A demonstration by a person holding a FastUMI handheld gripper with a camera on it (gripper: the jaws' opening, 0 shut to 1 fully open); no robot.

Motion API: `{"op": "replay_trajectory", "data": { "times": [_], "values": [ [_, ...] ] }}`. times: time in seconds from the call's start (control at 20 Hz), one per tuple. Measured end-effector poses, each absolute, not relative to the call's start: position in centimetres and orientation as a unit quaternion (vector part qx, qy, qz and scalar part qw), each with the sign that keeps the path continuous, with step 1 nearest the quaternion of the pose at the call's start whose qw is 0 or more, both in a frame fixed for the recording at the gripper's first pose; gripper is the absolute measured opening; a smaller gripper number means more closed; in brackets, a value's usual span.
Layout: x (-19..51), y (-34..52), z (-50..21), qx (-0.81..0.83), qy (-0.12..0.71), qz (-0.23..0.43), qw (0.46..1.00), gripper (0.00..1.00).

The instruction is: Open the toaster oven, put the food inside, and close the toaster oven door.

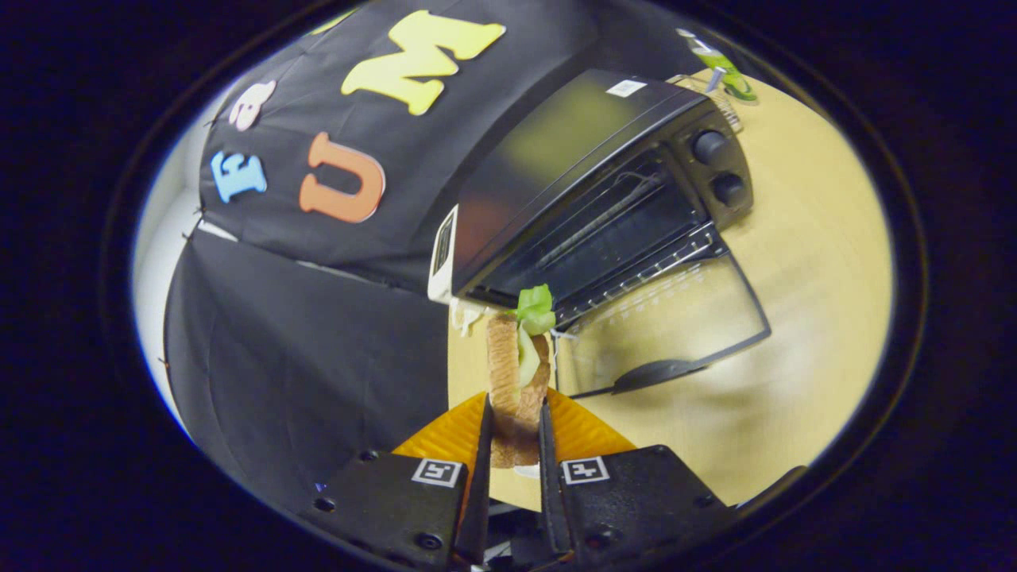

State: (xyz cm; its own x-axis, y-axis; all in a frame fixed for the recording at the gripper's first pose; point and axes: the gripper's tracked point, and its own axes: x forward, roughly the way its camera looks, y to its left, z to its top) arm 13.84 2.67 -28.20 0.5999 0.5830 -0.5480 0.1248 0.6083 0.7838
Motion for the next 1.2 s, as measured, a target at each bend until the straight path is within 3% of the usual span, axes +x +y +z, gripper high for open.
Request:
{"op": "replay_trajectory", "data": {
  "times": [0.75, 1.0, 1.2],
  "values": [
    [28.2, -1.5, -34.5, 0.592, 0.227, -0.007, 0.773, 0.32],
    [28.7, -0.4, -35.3, 0.616, 0.214, -0.027, 0.758, 0.33],
    [27.6, 1.3, -36.7, 0.579, 0.253, -0.026, 0.775, 0.42]
  ]
}}
